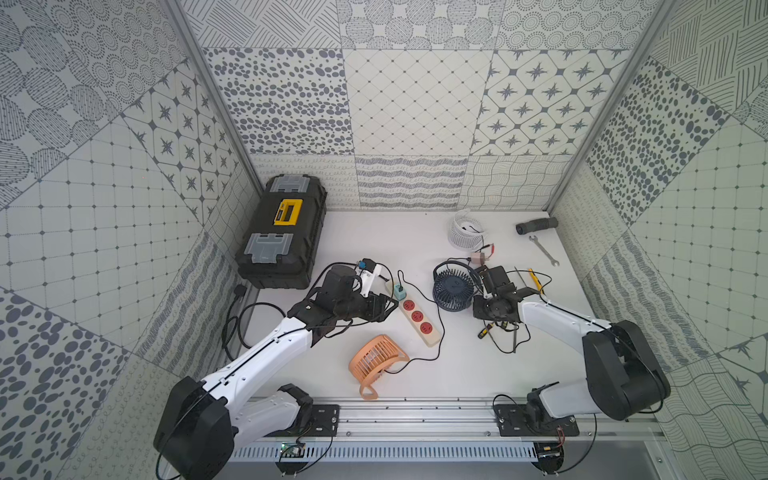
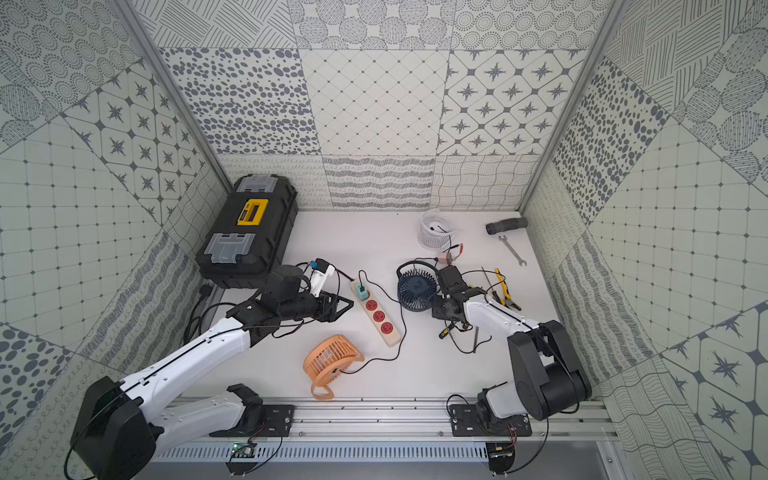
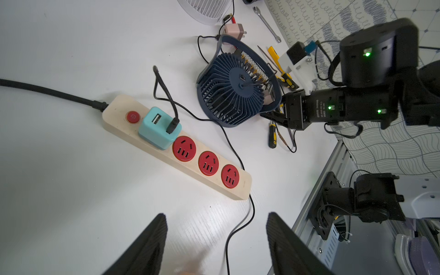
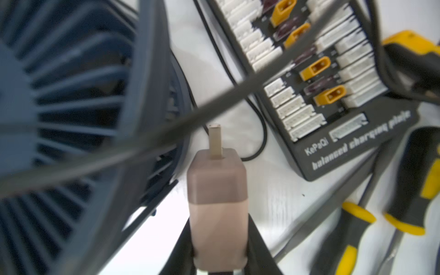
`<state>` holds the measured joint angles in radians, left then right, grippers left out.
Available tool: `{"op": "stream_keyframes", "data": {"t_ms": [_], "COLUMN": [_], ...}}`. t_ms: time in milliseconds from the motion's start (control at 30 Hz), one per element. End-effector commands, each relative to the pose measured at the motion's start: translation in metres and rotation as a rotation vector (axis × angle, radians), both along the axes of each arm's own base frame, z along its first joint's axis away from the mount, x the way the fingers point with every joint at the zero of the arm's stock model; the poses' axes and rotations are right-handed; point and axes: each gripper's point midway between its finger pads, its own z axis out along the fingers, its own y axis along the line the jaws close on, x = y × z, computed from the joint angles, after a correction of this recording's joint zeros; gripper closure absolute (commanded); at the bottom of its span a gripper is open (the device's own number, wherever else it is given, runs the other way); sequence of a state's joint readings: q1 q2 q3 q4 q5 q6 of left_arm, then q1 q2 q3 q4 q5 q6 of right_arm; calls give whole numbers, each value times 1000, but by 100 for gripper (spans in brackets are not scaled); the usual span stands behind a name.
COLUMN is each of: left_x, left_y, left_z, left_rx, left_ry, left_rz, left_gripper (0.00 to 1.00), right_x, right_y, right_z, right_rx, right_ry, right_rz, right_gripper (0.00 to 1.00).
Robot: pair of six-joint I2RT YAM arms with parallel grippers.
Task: Plug the desk fan into the power strip
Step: Pick up the plug from the center of the board.
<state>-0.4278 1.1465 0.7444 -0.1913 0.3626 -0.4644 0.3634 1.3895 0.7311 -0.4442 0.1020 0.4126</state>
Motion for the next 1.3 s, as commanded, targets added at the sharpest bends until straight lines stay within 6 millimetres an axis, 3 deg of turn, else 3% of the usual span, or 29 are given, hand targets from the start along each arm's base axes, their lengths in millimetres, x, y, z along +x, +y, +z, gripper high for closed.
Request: {"op": "stream_keyframes", "data": {"t_ms": [0, 100, 200, 400, 467, 567, 700, 833, 1000, 1200, 1267], "left_x": [3, 4, 6, 8, 6, 0, -15, -33, -29, -33, -38], "left_y": [1, 1, 2, -2, -7, -19, -41, -56, -53, -67, -75], "left_z": [13, 20, 32, 73, 89, 113, 141, 162, 146, 140, 138], "left_rx": [4, 11, 21, -11, -42, -114, -250, -369, -309, -354, -358], "left_ry": [-45, -66, -94, -185, -209, -223, -199, -177, -165, -120, -102], "left_rz": [1, -1, -8, -34, -57, -125, -260, -399, -375, -425, -463], "left_gripper": [31, 31, 31, 30, 29, 28, 28, 28, 29, 29, 28], "right_x": [7, 2, -1, -5, -6, -10, -16, -16, -18, -59, -65], "right_y": [0, -3, 1, 16, 28, 55, 85, 96, 80, 111, 108], "right_z": [42, 83, 138, 246, 273, 292, 284, 248, 195, 180, 163], "right_rx": [27, 66, 120, 196, 218, 275, 361, 386, 295, 339, 248], "right_ry": [-160, -263, -369, -566, -600, -592, -509, -353, -167, -49, 44], "right_rz": [-12, -19, 8, 139, 225, 384, 553, 569, 460, 652, 648], "right_gripper": [85, 90, 92, 92, 92, 92, 91, 89, 87, 84, 84]}}
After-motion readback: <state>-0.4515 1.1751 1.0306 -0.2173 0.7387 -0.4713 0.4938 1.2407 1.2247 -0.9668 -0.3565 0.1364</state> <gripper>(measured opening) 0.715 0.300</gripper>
